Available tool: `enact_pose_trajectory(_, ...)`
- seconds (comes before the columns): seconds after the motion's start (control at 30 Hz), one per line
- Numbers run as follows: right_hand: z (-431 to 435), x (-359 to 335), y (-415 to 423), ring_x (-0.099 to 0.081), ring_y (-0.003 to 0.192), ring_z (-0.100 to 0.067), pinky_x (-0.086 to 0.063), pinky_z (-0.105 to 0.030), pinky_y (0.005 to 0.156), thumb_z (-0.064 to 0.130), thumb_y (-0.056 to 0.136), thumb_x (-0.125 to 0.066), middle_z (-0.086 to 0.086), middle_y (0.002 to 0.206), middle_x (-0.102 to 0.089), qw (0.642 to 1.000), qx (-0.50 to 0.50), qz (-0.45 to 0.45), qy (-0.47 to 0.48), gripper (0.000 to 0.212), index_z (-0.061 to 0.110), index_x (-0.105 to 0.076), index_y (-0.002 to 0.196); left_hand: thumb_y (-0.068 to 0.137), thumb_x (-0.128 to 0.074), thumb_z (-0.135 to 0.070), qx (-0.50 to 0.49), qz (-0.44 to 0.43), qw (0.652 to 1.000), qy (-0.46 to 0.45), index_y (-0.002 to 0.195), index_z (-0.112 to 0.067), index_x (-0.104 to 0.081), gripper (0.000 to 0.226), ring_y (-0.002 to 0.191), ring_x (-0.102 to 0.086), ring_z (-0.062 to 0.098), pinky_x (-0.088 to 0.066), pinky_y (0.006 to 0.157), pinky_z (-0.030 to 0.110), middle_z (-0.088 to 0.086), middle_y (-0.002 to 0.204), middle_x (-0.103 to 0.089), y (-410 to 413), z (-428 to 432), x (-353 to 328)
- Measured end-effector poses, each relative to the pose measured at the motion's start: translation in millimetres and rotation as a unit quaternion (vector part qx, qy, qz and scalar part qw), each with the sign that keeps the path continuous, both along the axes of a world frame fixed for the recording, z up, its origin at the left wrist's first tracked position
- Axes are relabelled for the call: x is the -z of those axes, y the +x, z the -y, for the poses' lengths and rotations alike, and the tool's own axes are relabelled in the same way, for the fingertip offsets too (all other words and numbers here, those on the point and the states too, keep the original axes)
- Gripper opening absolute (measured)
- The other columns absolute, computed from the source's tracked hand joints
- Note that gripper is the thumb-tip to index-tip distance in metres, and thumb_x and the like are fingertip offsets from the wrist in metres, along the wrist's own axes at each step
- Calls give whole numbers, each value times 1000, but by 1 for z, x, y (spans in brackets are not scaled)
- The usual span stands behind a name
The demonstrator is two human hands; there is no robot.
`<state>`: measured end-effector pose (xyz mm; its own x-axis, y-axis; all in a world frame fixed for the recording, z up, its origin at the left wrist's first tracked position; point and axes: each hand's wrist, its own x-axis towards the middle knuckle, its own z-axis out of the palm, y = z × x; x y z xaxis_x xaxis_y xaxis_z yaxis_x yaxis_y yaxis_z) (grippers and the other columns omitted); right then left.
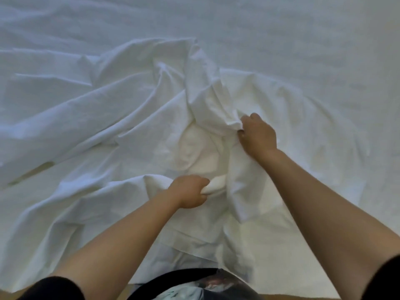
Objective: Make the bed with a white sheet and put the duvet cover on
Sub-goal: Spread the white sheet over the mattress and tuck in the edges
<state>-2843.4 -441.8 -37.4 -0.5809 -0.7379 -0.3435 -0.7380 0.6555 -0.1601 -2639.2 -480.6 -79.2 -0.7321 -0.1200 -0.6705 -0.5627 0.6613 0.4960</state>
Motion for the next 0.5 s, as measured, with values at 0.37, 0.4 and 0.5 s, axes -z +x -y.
enact_pose_trajectory(0.37, -48, 21, 34, -20, 141, -27, -20, -53, 108, 64, 66, -68, -7, 154, -22, 969, 176, 126, 121, 125, 25, 20, 146, 60, -74, -67, -662, 65, 705, 244, 144, -8, -25, 114, 128, -41, 32, -39, 99, 46, 7, 141, -39, -126, 55, -26)
enact_pose_trajectory(0.4, -55, 27, 32, -29, 136, -27, -21, -51, 106, 58, 72, -66, -7, 148, -34, 970, 177, 112, 126, 116, 23, 14, 148, 59, -78, -61, -706, 74, 677, 194, 145, -7, -19, 118, 130, -38, 31, -35, 104, 44, 11, 144, -32, -132, 50, -21)
enact_pose_trajectory(0.5, -50, 37, 12, -55, 108, -29, -31, -42, 89, 32, 85, -48, -5, 110, -61, 980, 143, 87, 105, 53, 19, -32, 133, 61, -80, -54, -727, 99, 669, 119, 142, -14, -19, 109, 125, -36, 31, -33, 100, 40, 13, 139, -28, -149, 41, -15)
